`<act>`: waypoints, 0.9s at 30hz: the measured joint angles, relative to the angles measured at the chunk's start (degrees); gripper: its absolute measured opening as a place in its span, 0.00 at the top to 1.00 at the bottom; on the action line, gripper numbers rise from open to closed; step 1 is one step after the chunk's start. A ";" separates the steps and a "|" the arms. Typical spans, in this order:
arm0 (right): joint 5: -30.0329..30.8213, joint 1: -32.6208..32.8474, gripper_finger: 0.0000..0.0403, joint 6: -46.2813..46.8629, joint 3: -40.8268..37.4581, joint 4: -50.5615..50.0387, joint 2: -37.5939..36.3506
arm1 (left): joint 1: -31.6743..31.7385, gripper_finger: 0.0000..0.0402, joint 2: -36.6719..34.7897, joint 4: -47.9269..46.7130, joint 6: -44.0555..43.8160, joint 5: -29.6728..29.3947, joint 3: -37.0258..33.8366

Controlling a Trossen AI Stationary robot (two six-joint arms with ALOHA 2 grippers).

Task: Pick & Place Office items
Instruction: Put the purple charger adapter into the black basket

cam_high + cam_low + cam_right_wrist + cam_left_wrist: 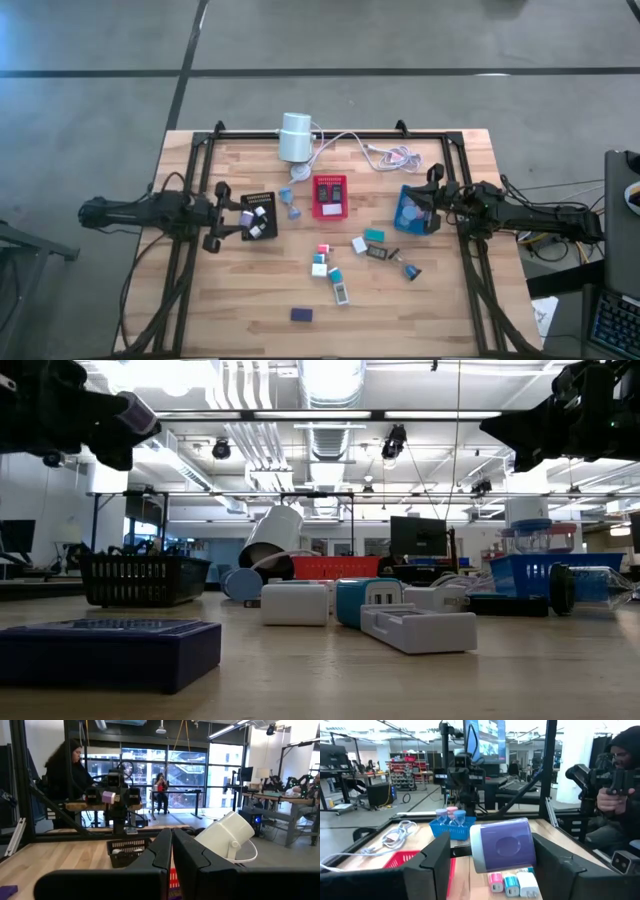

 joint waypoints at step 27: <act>0.05 0.00 0.97 0.76 0.00 0.23 0.00 | 0.02 0.49 36.78 -29.46 -10.61 -21.76 29.04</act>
